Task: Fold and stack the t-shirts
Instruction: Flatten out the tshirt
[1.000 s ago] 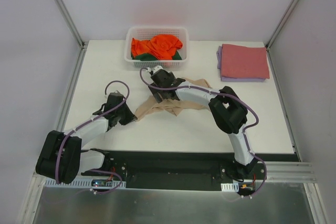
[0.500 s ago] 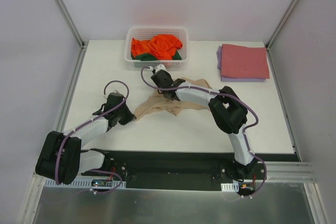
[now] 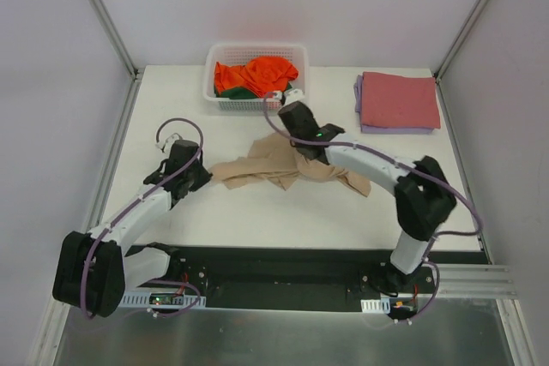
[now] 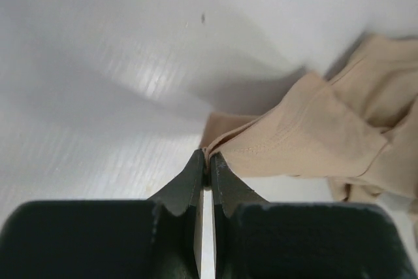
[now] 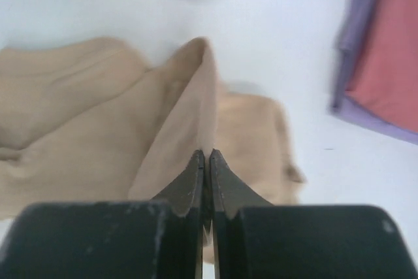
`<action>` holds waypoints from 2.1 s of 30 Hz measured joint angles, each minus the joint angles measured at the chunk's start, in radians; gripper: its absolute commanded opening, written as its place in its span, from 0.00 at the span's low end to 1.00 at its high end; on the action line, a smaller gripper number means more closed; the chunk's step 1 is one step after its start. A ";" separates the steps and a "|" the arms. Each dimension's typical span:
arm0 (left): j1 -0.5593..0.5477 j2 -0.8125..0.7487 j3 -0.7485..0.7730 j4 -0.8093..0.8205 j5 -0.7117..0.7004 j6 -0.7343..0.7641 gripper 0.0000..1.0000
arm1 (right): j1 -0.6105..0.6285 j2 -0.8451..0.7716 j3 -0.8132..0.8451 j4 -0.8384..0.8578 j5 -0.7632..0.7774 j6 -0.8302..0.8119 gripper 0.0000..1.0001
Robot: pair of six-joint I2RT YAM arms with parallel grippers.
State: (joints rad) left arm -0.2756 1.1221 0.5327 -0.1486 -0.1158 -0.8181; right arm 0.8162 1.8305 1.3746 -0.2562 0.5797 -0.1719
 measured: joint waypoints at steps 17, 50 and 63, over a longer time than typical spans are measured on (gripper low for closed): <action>0.000 -0.172 0.587 -0.122 -0.425 0.213 0.00 | -0.320 -0.669 -0.040 -0.034 -0.035 -0.285 0.00; 0.000 -0.040 1.578 -0.097 -0.106 0.723 0.00 | -0.325 -0.830 0.636 -0.389 -0.285 -0.307 0.00; 0.002 0.822 1.159 0.073 -0.273 0.978 0.75 | -0.600 -0.200 -0.023 -0.026 -0.336 -0.265 0.46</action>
State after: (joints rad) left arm -0.2733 1.9442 1.6920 -0.0753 -0.3885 0.1596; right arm 0.2161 1.6310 1.3521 -0.2825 0.2436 -0.4370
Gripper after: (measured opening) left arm 0.276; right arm 0.179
